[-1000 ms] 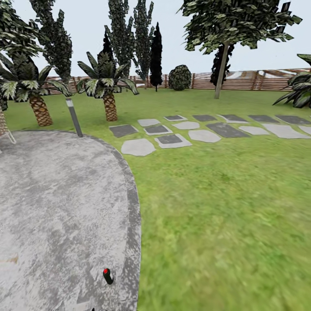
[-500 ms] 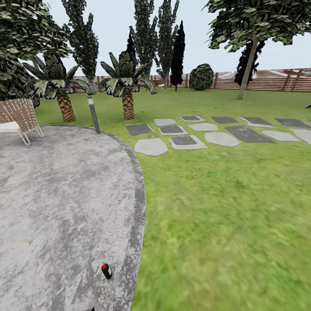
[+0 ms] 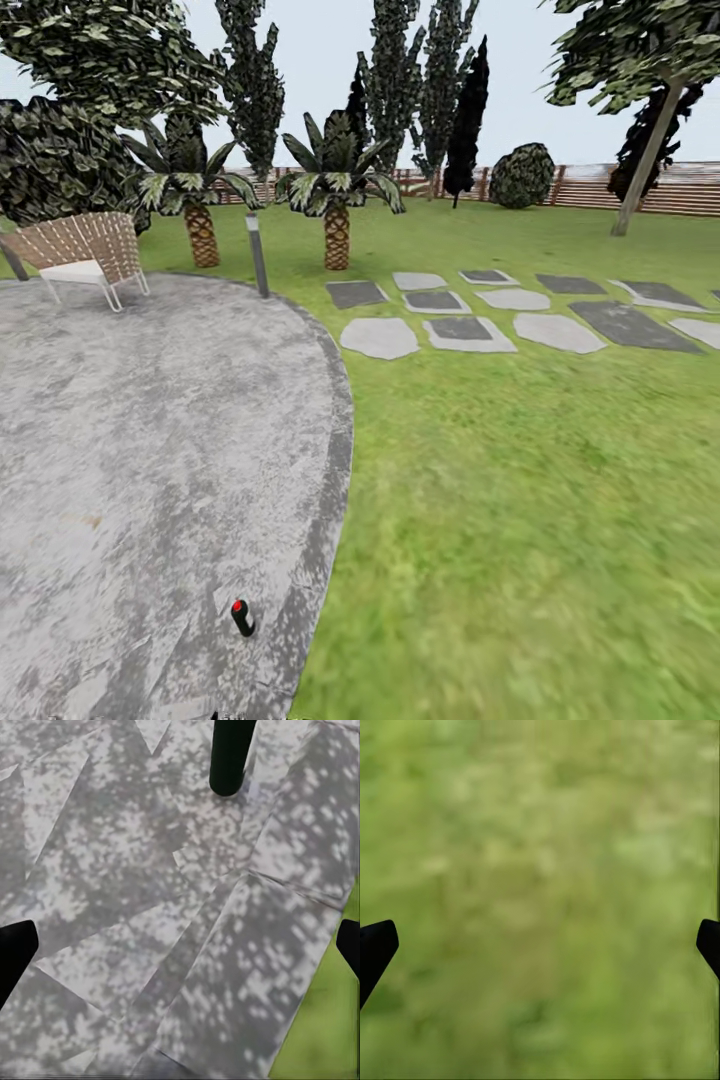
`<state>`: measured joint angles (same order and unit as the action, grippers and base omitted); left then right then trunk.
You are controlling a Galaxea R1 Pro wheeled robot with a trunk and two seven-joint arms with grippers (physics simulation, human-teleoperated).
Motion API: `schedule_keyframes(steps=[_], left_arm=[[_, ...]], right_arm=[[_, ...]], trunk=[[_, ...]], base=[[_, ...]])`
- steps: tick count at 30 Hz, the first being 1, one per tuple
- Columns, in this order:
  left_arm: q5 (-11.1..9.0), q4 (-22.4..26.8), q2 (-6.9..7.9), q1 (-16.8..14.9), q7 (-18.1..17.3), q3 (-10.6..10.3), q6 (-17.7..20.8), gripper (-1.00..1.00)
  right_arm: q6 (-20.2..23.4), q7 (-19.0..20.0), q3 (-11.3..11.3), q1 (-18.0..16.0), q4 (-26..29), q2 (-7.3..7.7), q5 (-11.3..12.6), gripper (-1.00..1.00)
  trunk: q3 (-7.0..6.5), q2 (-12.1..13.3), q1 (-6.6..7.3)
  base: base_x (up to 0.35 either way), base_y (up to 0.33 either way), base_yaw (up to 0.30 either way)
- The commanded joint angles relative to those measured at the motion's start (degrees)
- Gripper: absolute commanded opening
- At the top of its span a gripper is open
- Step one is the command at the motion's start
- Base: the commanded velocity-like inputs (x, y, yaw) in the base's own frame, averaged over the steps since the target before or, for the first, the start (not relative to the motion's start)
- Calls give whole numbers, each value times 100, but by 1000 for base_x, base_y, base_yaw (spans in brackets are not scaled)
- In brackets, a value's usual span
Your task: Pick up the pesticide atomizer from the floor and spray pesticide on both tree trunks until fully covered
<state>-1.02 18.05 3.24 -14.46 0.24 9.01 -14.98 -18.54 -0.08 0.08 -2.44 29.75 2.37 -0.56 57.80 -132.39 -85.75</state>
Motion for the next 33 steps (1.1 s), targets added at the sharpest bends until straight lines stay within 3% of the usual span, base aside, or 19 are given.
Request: schedule_keyframes(steps=[1,6,15,33], left_arm=[[-11,-5,0,-4,2,4,-17,100],[-12,-4,1,-4,2,4,-10,100],[-12,-11,1,-4,2,7,3,100],[-12,-34,16,-4,-16,13,-5,100]], right_arm=[[-18,-1,1,-2,-5,1,-6,100],[-18,-1,1,-2,-5,1,-6,100],[-18,-1,1,-1,4,-5,3,100],[-18,-1,1,-2,4,-5,-4,100]], trunk=[[5,-2,1],[5,-2,1],[8,-2,1],[8,-2,1]], base=[[21,-273,277],[6,-273,277],[0,-273,27],[68,-128,273]])
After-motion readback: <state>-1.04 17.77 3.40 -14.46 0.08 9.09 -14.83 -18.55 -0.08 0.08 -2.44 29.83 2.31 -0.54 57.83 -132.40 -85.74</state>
